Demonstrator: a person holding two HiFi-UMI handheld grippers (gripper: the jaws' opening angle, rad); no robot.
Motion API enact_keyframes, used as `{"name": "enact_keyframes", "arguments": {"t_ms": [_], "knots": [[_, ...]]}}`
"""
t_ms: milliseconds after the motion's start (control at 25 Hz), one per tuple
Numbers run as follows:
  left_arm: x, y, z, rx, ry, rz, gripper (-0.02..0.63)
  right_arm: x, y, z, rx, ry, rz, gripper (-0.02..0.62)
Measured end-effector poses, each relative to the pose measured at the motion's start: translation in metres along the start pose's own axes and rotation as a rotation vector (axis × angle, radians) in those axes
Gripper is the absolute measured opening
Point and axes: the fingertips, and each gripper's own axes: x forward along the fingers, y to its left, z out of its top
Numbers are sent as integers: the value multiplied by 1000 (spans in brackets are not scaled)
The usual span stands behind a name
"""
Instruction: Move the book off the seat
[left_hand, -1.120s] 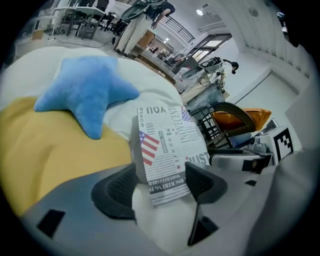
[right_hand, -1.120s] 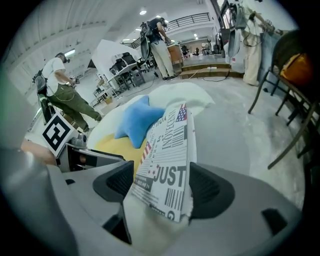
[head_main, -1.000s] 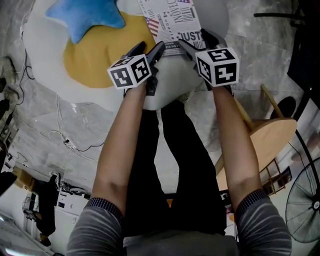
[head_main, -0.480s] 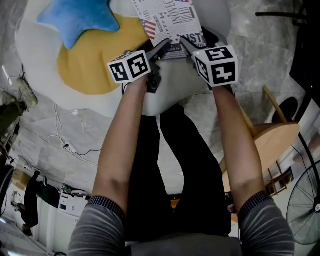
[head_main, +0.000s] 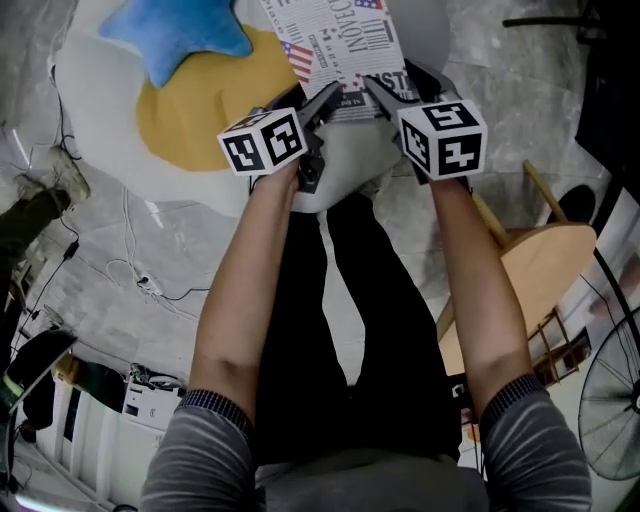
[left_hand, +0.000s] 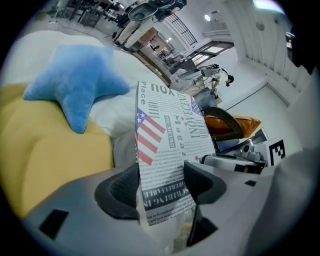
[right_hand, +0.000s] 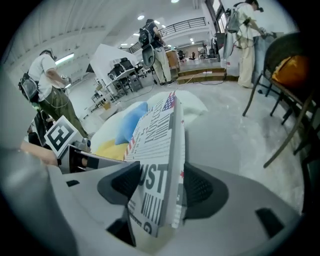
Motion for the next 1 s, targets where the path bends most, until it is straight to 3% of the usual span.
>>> {"name": "enact_keyframes", "arguments": {"t_ms": [360,840,920,1000], "knots": [[-21,-15,19,140,-24,16,311,-18,14,9,34,-116,0,282],[-71,-62,65,267,-195,4,311,-67,42,60,-56,-305,2,284],[-69,-64,65,250,-201,-14,311,-71,41,61,-64,-301,-16,284],[-51,-55,42,183,-173,-47,311,-65,30,41,-65,-241,-52,284]]}}
